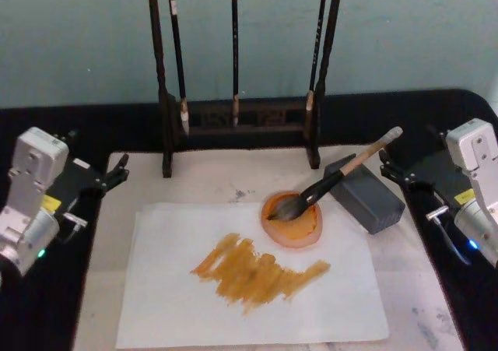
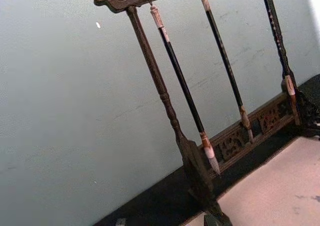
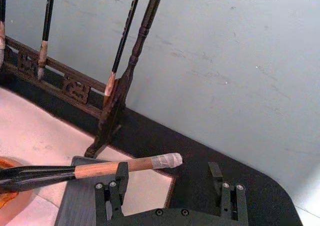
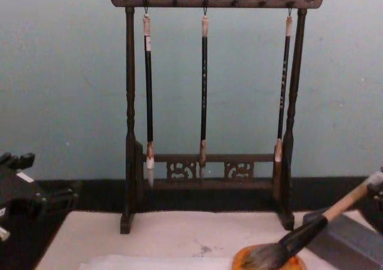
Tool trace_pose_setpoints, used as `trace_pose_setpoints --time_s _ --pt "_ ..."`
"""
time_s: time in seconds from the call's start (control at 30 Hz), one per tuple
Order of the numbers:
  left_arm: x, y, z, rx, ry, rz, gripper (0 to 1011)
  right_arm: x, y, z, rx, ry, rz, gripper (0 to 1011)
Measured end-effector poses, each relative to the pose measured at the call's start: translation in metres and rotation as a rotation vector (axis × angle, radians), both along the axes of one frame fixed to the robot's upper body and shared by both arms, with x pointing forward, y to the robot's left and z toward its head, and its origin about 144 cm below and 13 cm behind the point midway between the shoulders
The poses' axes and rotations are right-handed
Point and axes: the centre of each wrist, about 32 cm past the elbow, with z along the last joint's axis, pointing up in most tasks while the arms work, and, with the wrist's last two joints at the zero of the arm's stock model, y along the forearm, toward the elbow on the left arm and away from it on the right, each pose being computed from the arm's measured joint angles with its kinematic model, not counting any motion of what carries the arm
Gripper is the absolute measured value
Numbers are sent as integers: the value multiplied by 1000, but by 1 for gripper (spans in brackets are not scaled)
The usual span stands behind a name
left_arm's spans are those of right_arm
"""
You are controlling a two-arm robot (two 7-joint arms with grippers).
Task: Pick up the brush from the inkstone, write on the paper, then place the brush back to its original position.
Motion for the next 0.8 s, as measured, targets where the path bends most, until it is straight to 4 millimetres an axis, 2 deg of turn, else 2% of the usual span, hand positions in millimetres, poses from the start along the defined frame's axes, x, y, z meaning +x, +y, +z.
trace_pose_setpoints --time_s 0.8 --pt "0 0 0 0 0 0 1010 0 0 0 0 0 0 1000"
